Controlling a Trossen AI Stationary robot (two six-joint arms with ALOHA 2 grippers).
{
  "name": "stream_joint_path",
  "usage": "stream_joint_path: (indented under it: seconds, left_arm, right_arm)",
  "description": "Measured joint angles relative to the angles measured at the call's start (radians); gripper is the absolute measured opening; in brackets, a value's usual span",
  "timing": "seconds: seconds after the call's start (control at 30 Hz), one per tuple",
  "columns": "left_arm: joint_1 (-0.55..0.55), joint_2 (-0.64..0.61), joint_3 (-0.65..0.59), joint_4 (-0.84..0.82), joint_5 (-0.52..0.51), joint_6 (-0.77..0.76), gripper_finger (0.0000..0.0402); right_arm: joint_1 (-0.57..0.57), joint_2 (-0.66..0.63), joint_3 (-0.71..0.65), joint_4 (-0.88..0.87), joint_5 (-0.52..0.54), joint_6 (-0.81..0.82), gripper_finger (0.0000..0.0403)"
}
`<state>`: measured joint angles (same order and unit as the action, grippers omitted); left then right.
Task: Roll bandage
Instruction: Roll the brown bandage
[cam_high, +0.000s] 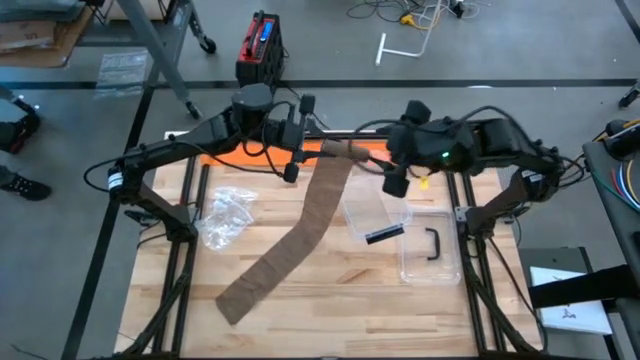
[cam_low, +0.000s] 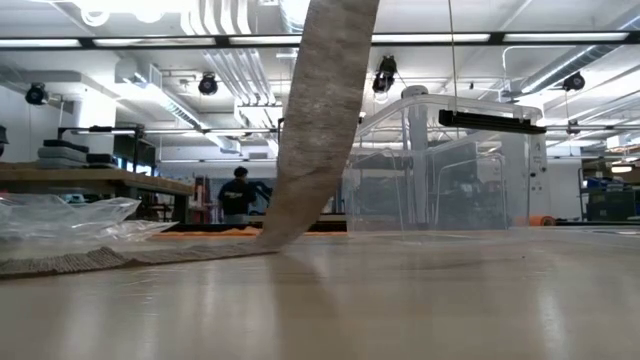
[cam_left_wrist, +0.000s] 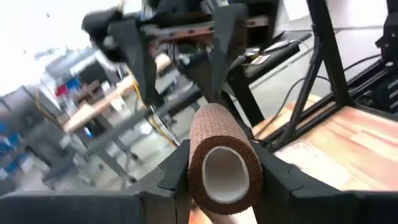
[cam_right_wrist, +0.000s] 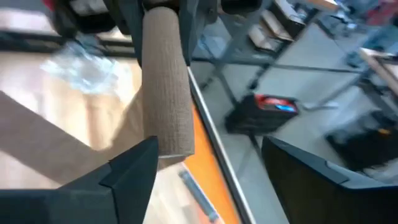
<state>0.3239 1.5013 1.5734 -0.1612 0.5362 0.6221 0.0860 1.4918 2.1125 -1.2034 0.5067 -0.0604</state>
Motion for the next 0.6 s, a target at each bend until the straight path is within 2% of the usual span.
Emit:
stream_joint_path:
  seconds: [0.1, 0.17, 0.33, 0.6]
  left_arm:
    - [-0.02, 0.0, 0.0, 0.024, -0.001, 0.079, 0.0113]
    - [-0.031, 0.0, 0.0, 0.038, -0.004, 0.127, 0.0113]
    - [-0.053, -0.003, 0.0, 0.082, -0.101, 0.162, 0.0113]
    - [-0.059, -0.004, 0.0, 0.075, -0.103, 0.211, 0.0113]
  right_arm:
    - [0.0, -0.01, 0.009, 0.018, -0.106, 0.002, 0.0298]
    - [0.001, -0.01, 0.009, 0.016, -0.131, 0.009, 0.0303]
    - [0.001, 0.011, 0.009, 0.012, -0.148, -0.009, 0.0301]
    - [0.0, 0.035, 0.008, 0.039, -0.14, -0.028, 0.0277]
